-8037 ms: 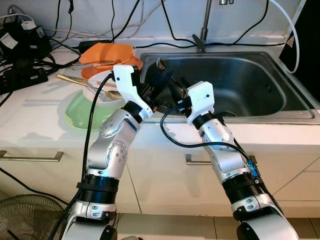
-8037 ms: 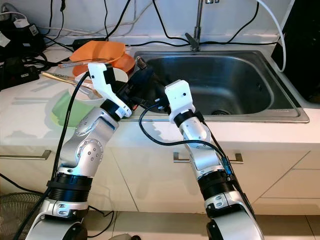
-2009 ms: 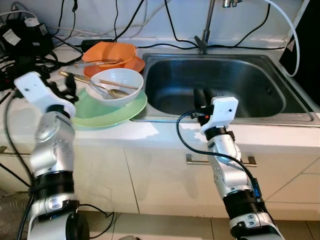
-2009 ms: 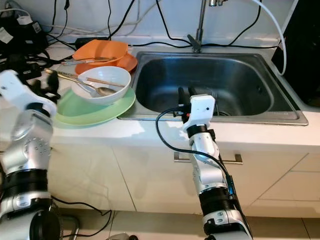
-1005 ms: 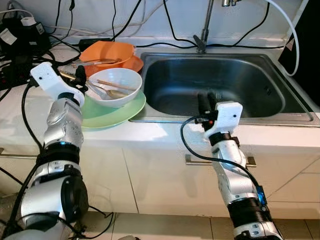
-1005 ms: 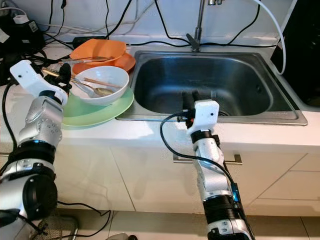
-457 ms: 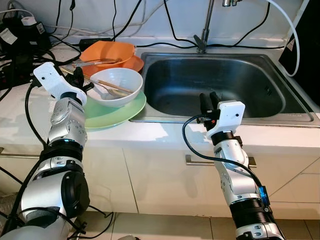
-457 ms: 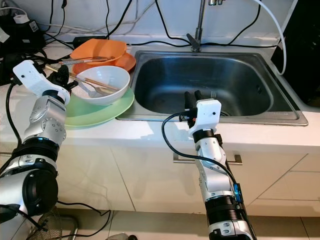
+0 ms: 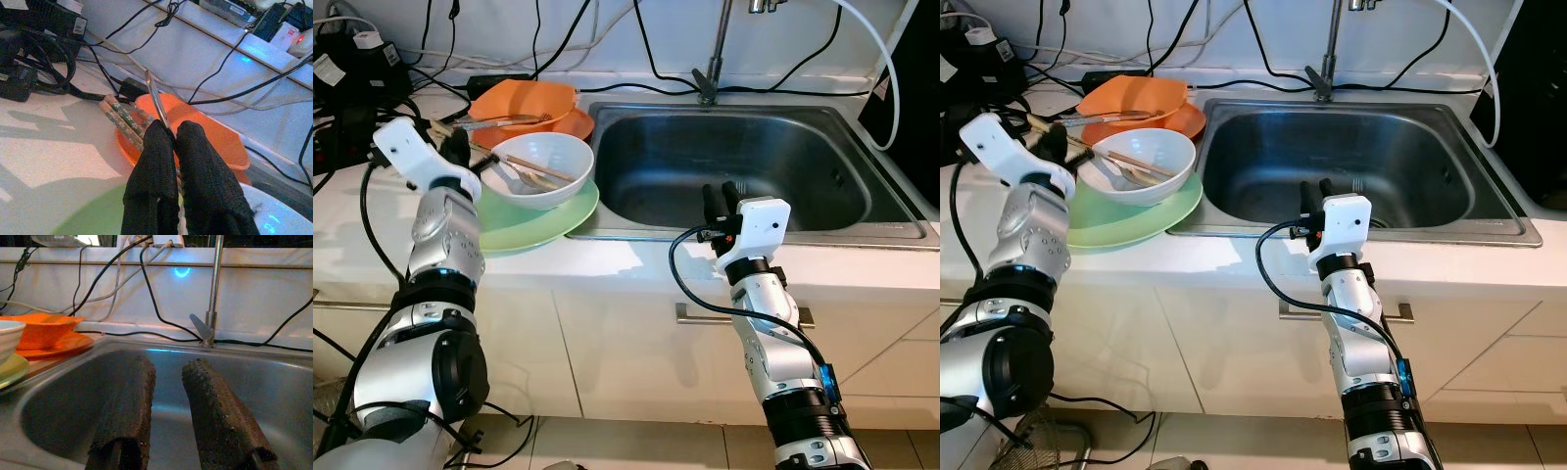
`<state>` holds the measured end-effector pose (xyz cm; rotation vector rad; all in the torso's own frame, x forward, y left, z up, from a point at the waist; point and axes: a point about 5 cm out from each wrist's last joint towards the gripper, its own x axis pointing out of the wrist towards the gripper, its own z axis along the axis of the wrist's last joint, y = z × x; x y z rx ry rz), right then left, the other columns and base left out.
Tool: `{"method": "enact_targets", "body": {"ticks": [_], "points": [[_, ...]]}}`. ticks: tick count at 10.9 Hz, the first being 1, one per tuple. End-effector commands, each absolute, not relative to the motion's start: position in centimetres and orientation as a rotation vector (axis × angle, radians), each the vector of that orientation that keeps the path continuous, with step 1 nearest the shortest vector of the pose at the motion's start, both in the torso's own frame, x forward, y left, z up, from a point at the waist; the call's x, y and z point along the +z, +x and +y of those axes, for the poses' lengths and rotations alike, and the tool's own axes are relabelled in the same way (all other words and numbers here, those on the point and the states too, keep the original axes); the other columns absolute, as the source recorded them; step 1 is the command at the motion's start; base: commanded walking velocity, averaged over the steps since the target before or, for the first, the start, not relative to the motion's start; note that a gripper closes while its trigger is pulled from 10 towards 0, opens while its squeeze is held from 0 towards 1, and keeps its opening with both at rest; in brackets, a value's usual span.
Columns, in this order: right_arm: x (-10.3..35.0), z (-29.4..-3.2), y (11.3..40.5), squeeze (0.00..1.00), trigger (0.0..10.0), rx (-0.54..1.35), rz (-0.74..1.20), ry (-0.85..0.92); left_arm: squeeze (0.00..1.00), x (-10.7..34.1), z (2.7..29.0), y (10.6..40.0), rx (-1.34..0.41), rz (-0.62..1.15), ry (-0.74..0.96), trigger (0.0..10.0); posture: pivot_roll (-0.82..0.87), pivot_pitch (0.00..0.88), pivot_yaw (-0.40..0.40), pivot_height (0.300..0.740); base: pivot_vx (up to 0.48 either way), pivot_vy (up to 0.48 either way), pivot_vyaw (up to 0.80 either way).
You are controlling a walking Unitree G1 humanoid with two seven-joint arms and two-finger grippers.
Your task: Kitchen organization
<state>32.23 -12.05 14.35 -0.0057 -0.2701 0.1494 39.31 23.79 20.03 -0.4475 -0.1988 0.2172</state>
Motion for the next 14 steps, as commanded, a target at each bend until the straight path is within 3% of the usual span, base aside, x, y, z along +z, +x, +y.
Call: {"method": "enact_targets", "body": {"ticks": [1,3,4,5,14], "points": [[14.6,-11.9,32.3,0.0,10.0,0.153,-0.271,-0.002,0.0,19.9,23.7,39.3,0.21,-0.186,-0.43,0.0,0.06,0.0,0.02,0.74,0.0,0.0,0.0],[14.6,-11.8,32.3,0.0,10.0,0.156,-0.269,0.0,0.0,21.3,22.9,39.1,0.146,-0.227,-0.413,0.0,0.07,0.0,0.022,0.74,0.0,0.0,0.0],[14.6,-11.8,32.4,0.0,10.0,0.158,-0.268,0.001,0.0,21.9,22.5,39.0,0.095,-0.226,-0.395,3.3,0.07,0.0,0.023,0.74,0.0,0.0,0.0],[14.6,-11.7,32.5,0.0,10.0,0.16,-0.266,0.002,0.0,22.9,22.0,38.5,0.023,-0.24,-0.384,10.0,0.08,0.0,0.023,0.74,0.0,0.0,0.0],[14.7,-11.1,33.1,0.0,10.0,0.171,-0.271,0.014,0.0,30.4,19.9,35.7,-0.198,-0.354,-0.391,10.0,0.09,0.0,0.026,0.74,0.0,0.0,0.0]]}}
